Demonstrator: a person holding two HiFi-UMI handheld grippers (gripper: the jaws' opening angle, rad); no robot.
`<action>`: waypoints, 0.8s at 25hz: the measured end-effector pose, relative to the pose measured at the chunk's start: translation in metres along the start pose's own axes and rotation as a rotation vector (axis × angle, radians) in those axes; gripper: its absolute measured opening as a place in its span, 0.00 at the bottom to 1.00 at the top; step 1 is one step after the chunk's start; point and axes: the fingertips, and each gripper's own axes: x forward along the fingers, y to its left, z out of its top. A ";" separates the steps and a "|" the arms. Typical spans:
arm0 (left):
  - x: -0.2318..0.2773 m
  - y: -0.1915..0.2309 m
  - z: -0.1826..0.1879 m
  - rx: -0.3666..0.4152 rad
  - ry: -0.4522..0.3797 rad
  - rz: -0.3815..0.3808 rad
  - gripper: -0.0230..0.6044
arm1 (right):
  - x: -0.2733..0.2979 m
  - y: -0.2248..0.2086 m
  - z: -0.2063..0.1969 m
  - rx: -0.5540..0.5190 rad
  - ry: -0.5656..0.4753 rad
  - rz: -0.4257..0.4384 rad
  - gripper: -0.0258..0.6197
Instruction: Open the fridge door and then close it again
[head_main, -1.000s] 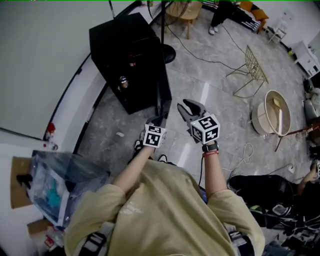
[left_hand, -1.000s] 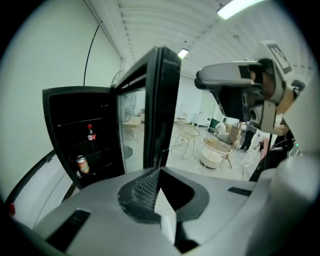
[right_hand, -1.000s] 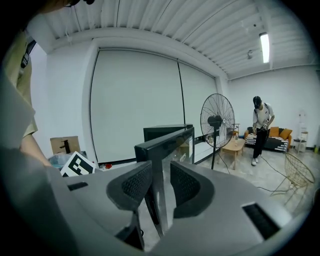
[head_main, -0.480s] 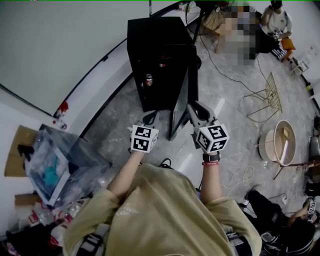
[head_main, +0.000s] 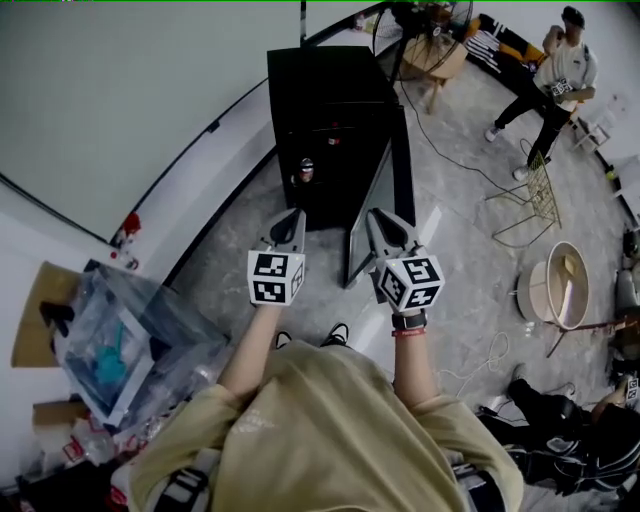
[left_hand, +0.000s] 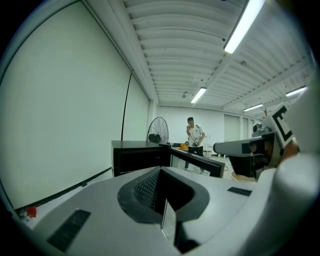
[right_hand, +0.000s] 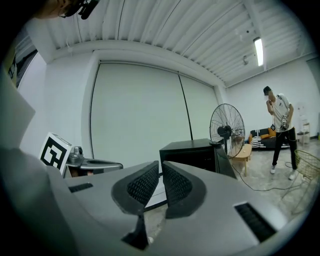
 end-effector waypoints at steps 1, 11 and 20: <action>-0.002 0.002 0.002 0.003 -0.006 -0.002 0.07 | 0.002 0.004 0.000 0.000 0.001 -0.002 0.11; -0.013 0.026 0.010 0.010 -0.035 -0.017 0.07 | 0.027 0.032 -0.009 0.003 0.013 -0.028 0.09; -0.016 0.021 0.002 0.005 -0.019 -0.076 0.07 | 0.018 0.041 -0.013 -0.002 0.035 -0.034 0.09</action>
